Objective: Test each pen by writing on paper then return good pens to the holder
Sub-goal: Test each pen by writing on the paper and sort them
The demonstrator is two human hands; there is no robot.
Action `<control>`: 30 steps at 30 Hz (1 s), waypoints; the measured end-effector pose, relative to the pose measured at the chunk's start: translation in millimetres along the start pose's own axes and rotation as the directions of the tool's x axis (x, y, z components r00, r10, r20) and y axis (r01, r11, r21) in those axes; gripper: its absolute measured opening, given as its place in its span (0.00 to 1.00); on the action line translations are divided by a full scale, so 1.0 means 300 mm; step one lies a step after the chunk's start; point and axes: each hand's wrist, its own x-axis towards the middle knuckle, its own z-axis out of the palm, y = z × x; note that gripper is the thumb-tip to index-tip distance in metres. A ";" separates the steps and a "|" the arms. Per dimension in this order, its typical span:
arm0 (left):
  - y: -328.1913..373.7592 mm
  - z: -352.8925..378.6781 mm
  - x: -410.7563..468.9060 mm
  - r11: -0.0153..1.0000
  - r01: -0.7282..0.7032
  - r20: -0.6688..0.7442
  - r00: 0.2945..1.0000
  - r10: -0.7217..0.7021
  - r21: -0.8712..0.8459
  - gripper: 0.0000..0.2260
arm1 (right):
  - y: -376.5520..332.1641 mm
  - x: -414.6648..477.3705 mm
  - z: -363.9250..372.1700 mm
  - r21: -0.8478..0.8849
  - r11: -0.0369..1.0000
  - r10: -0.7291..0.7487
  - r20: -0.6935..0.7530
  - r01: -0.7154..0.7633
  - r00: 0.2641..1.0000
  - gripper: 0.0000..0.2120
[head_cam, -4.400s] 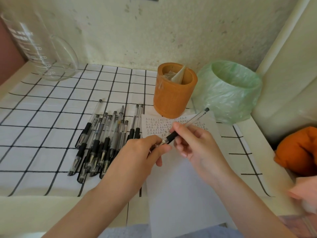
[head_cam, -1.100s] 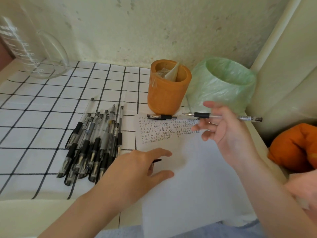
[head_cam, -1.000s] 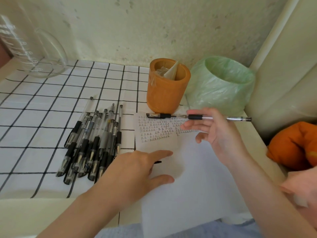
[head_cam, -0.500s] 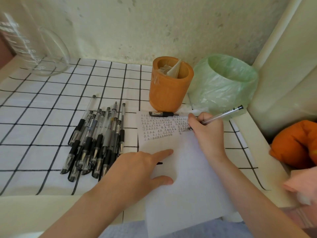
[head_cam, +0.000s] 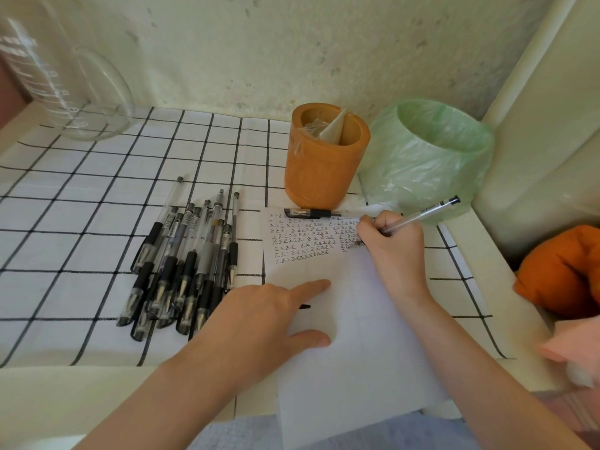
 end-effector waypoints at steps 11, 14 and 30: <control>-0.002 0.000 0.001 1.000 -0.001 0.000 1.000 0.001 0.007 0.29 | -0.003 0.000 0.003 0.001 1.000 -0.011 -0.008 0.011 1.000 0.16; -0.005 0.000 0.000 1.000 -0.007 -0.005 1.000 0.007 0.005 0.29 | -0.004 0.000 0.000 0.012 1.000 -0.005 -0.007 0.005 1.000 0.15; -0.002 -0.002 0.002 1.000 -0.011 -0.018 1.000 0.011 0.007 0.29 | -0.003 -0.002 -0.005 0.023 1.000 0.020 0.019 -0.021 1.000 0.17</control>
